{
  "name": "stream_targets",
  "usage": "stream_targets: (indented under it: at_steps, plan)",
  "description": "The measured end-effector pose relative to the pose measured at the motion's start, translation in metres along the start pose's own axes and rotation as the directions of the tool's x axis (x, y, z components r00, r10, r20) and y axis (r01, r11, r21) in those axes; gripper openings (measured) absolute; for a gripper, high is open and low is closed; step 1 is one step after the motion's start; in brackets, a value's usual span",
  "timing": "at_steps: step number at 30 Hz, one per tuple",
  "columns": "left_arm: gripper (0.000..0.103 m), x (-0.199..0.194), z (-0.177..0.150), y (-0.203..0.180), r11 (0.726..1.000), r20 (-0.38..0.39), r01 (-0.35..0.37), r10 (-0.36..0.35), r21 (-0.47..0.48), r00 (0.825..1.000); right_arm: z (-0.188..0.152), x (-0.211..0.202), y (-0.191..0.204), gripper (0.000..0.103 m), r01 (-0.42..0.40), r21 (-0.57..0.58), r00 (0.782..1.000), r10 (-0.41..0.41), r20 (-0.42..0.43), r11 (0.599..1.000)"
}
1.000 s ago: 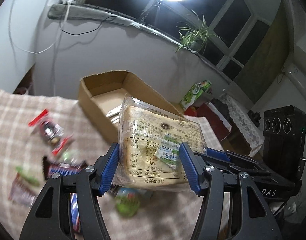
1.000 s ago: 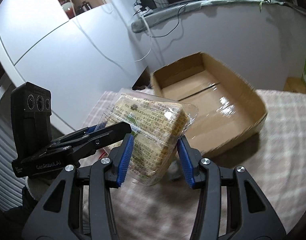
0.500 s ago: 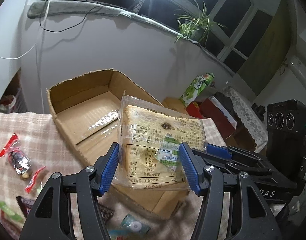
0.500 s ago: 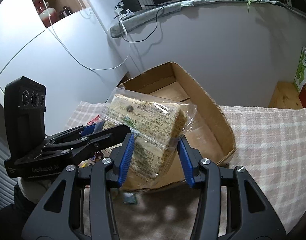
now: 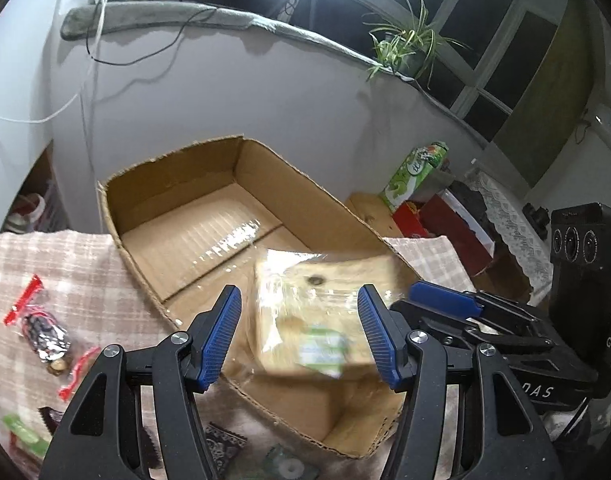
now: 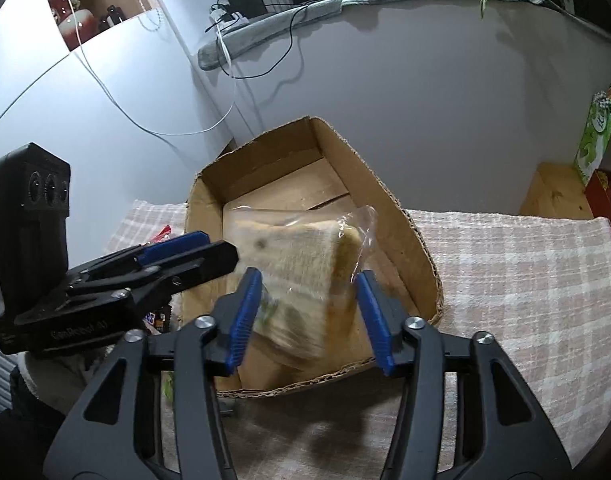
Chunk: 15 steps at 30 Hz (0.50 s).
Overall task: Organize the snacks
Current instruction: 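Carry the bread loaf with the left tool and lower it into the box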
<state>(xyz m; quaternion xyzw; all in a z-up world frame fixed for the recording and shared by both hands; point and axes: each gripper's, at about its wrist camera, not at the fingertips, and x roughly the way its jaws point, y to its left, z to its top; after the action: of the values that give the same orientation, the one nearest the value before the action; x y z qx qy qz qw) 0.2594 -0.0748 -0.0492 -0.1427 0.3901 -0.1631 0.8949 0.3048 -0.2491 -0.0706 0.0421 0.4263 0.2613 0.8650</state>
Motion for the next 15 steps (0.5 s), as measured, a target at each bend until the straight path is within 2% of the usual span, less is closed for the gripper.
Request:
stream_targets:
  at_steps: [4,15]
  plan:
    - [0.059,-0.005,0.001,0.002,1.0,0.009,-0.007,0.007,0.003,1.0,0.0,-0.005,0.0,0.065,0.023,-0.002,0.999,-0.023,0.024,1.0]
    - [0.059,-0.038,-0.004,0.001,1.0,0.057,-0.013,0.012,0.025,0.998,-0.004,-0.022,0.016,0.066,0.033,-0.035,0.998,-0.031,0.058,0.999]
